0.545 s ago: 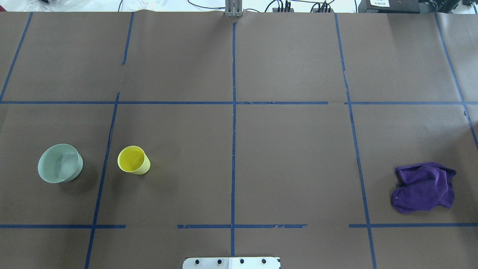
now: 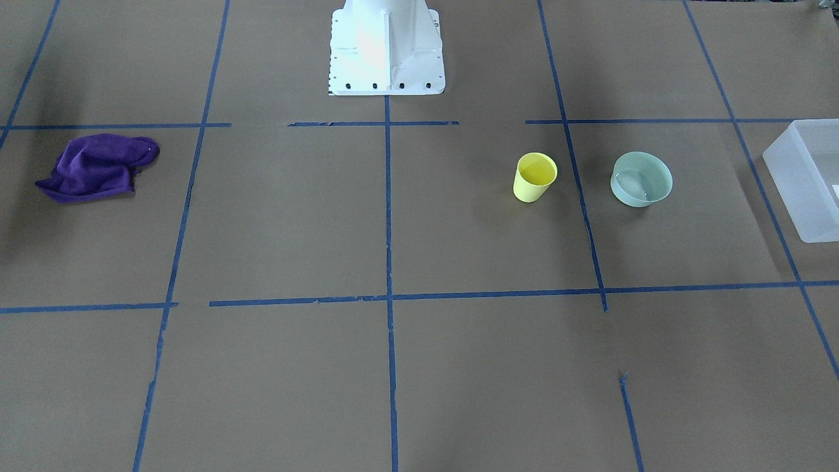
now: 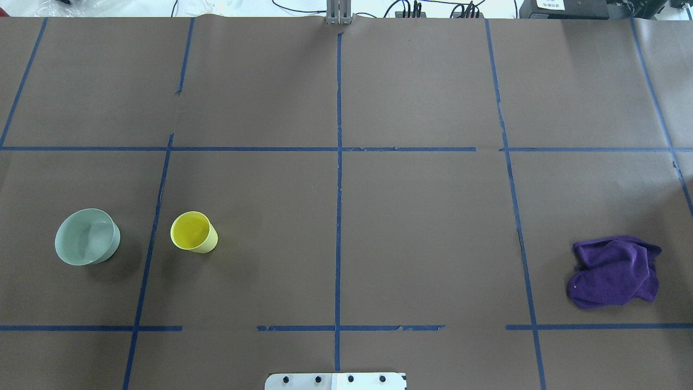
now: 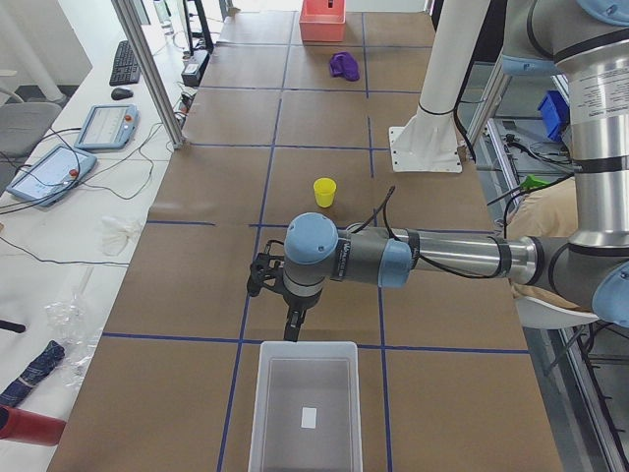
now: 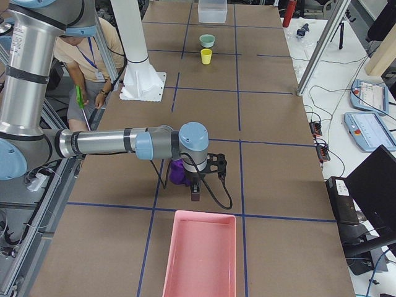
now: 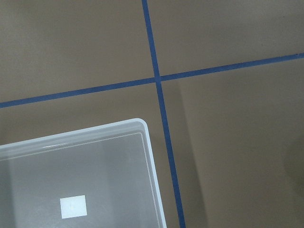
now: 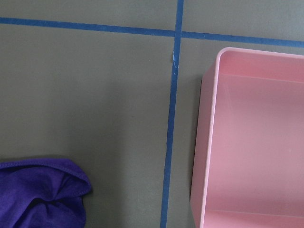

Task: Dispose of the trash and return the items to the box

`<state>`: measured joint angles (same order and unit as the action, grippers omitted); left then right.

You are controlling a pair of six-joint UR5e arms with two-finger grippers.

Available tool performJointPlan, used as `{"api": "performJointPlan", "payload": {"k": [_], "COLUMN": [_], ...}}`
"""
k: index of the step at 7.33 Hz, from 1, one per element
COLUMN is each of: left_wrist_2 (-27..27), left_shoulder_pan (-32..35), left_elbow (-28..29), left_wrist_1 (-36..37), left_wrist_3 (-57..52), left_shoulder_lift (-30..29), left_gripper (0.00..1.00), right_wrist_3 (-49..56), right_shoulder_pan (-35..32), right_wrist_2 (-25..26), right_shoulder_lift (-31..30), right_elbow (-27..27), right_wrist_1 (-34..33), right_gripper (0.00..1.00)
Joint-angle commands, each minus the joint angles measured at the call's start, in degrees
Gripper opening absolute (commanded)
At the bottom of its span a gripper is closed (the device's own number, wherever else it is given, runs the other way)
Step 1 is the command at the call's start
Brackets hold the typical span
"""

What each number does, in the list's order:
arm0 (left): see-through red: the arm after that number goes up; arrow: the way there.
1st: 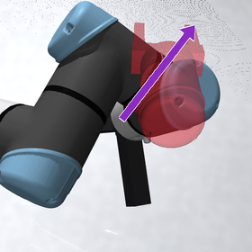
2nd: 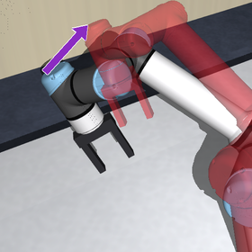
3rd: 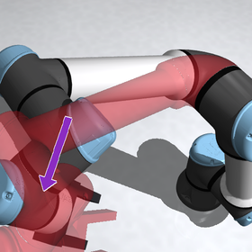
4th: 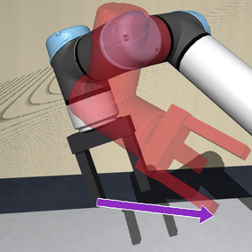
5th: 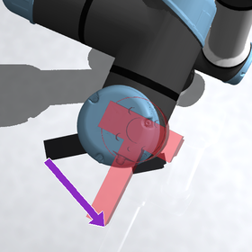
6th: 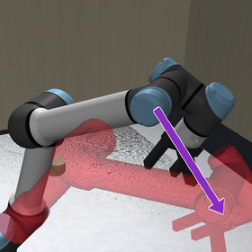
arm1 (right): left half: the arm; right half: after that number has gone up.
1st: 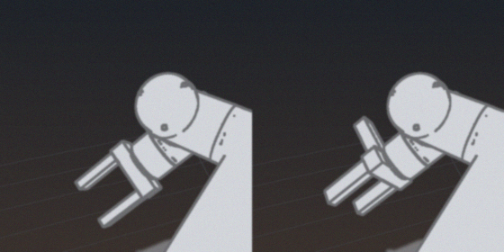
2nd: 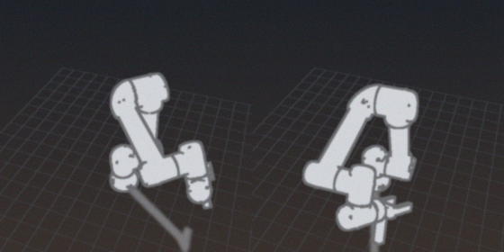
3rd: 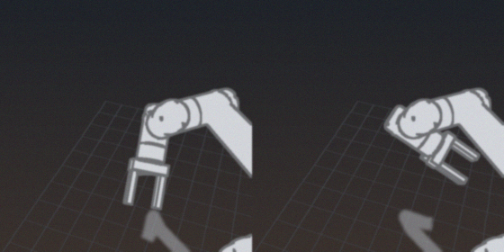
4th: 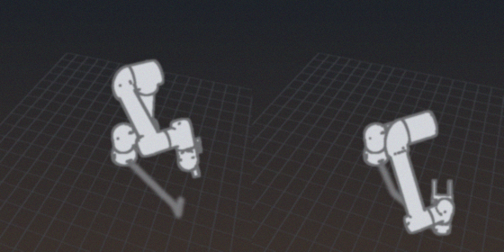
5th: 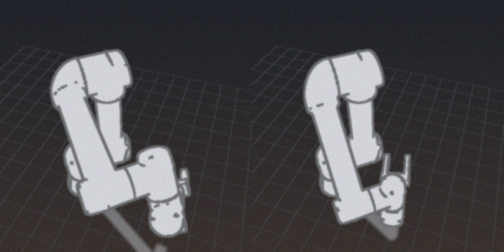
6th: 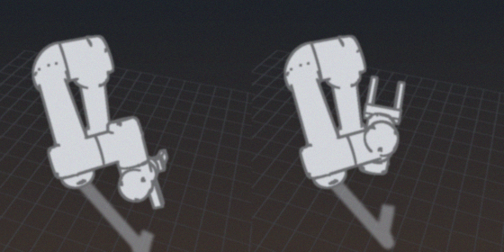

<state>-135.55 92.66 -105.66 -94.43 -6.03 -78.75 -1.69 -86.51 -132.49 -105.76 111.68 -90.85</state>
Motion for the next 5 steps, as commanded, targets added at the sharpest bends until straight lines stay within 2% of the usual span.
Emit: {"api": "performJointPlan", "payload": {"k": [1, 3, 5], "left_wrist_2": [-0.15, -0.24, 0.11], "left_shoulder_pan": [-2.47, -6.60, -7.06], "left_elbow": [-0.25, 1.23, 1.94], "left_wrist_1": [-3.02, -8.99, -19.43], "left_wrist_3": [-0.03, 0.49, 0.85], "left_shoulder_lift": [-1.57, -4.73, -6.76], "left_gripper": [1.00, 1.00, 1.00], "right_wrist_3": [-0.59, -0.77, -1.30], "right_shoulder_pan": [2.12, 2.48, 2.48], "right_wrist_2": [-1.27, -2.23, -2.77], "right_shoulder_lift": [2.55, 3.10, 4.06], "right_elbow": [-0.05, 0.03, -0.06], "right_wrist_1": [4.59, 9.27, 11.21], "right_gripper": [1.00, 1.00, 1.00]}}
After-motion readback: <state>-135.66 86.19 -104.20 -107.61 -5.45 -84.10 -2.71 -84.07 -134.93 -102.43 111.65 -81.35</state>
